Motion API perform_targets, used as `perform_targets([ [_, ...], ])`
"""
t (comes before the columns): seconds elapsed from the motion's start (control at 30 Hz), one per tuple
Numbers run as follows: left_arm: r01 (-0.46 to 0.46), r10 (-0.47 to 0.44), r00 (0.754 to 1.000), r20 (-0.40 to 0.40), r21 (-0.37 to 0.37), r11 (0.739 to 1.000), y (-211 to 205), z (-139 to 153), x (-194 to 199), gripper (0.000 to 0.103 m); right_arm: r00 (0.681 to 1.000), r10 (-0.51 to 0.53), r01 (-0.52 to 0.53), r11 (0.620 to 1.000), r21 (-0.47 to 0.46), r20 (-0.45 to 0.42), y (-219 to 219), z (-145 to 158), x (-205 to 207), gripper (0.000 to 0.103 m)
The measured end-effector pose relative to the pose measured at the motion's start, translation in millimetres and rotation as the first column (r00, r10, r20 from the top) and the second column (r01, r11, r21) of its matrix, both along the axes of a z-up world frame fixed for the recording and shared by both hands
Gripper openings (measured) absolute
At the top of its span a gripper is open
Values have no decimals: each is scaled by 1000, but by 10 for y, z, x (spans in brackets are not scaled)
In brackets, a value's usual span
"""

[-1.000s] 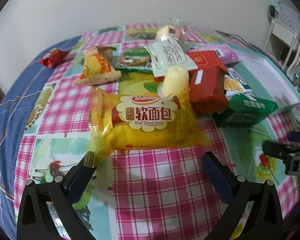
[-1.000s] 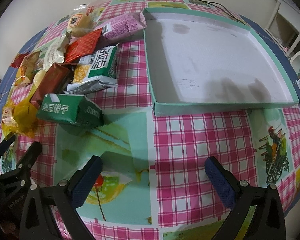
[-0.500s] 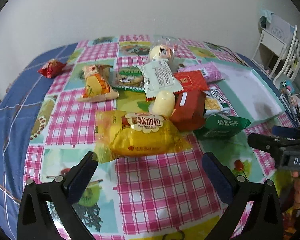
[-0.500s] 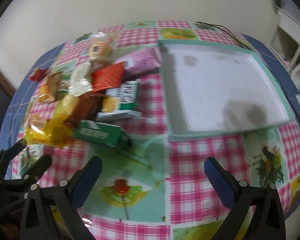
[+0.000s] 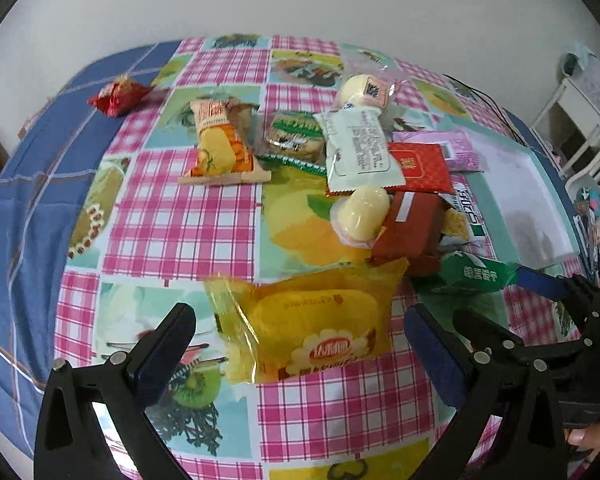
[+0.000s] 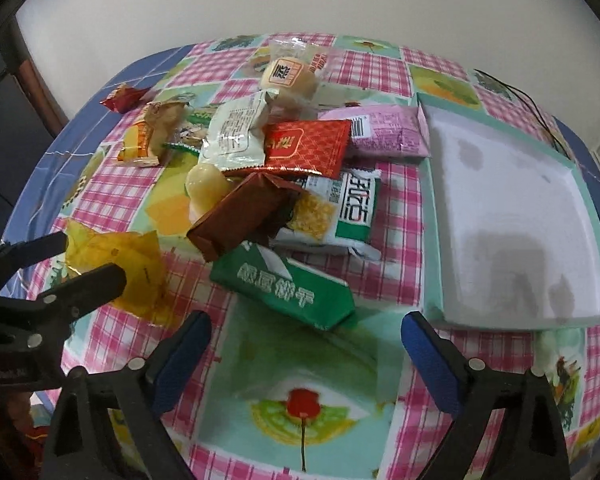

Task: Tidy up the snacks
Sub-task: 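Grasp the yellow bread bag with the left tool while the right grasps the green pack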

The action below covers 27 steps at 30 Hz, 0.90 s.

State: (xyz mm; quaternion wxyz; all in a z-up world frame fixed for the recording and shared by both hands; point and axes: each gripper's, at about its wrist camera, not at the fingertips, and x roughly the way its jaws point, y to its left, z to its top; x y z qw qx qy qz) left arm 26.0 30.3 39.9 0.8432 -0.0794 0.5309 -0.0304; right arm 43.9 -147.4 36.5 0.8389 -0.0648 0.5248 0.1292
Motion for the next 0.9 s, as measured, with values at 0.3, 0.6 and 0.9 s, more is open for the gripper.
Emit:
perform_targets([
  [0.3, -23, 23, 1000, -19, -11, 1000, 100, -132, -30, 103, 995, -95, 96, 987, 132, -19, -98, 13, 112, 97],
  [0.6, -11, 11, 1000, -2, -21, 1000, 60, -157, 37, 103, 990, -137, 138, 976, 167, -16, -14, 44, 136, 96],
  [0.9, -10, 12, 999, 33, -62, 998, 185, -87, -99, 103, 980, -191, 197, 973, 124, -56, 31, -100, 191, 93],
])
